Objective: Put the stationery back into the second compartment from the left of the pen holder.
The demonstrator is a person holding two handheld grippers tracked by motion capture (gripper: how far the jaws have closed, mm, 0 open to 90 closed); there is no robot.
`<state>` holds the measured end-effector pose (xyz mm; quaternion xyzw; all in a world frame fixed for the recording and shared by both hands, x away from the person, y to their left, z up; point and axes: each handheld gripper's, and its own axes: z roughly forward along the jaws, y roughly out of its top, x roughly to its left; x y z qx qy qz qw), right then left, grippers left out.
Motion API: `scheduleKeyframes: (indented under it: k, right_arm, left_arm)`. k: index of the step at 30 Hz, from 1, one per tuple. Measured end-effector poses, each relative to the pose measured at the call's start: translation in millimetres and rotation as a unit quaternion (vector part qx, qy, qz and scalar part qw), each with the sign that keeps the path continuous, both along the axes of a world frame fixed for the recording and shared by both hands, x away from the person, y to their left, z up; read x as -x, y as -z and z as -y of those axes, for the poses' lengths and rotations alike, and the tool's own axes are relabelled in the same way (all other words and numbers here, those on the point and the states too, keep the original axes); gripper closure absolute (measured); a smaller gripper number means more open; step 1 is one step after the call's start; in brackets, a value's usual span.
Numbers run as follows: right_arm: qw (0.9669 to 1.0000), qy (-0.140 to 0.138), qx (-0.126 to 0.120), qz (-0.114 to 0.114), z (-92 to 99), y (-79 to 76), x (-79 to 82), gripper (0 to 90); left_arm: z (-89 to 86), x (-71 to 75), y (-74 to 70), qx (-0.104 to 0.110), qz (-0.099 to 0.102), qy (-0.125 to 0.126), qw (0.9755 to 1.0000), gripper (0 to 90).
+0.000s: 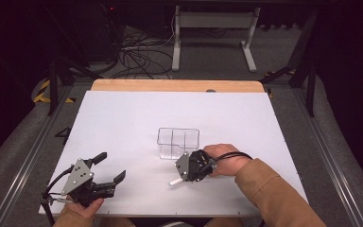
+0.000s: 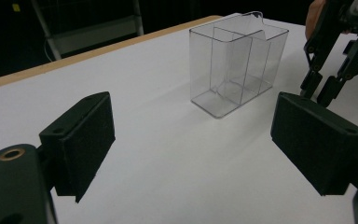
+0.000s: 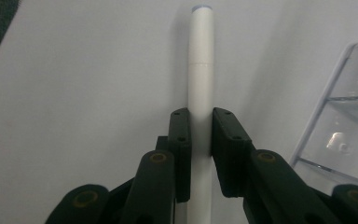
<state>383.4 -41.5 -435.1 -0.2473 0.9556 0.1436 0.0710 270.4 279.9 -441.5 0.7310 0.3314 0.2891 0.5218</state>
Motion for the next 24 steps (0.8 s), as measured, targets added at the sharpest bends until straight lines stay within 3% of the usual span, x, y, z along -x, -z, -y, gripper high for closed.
scheduleKeyframes:
  k: [6, 8, 11, 17, 23, 24]
  right_arm:
    - [0.9997, 0.001, -0.024, 0.005, 4.1, -13.8, 3.8, 78.6]
    - [0.999, 0.002, -0.045, 0.005, 6.5, -22.5, 6.3, 78.6]
    - [0.9982, 0.006, -0.059, 0.002, 8.8, -28.1, 7.7, 78.6]
    - [0.994, 0.032, -0.105, -0.008, 16.8, -45.3, 10.1, 78.6]
    - [0.9861, 0.047, -0.158, -0.019, 23.2, -62.1, 12.3, 78.6]
    - [0.9861, 0.047, -0.158, -0.019, 23.2, -62.1, 12.3, 78.6]
  left_arm:
    - [0.4, -0.1, -0.1, -0.001, 0.001, 0.001, 1.0, 14.5]
    - [0.4, 0.0, -0.1, -0.001, 0.001, 0.0, 1.0, 14.5]
    - [0.4, 0.0, 0.0, 0.001, 0.0, 0.0, 1.0, 14.5]
    - [-0.3, -0.2, 0.1, 0.001, -0.001, -0.001, 1.0, 14.5]
    - [-0.3, -0.6, 0.1, 0.002, -0.001, -0.002, 1.0, 14.5]
    - [-0.3, -0.7, 0.1, 0.002, -0.001, -0.002, 1.0, 14.5]
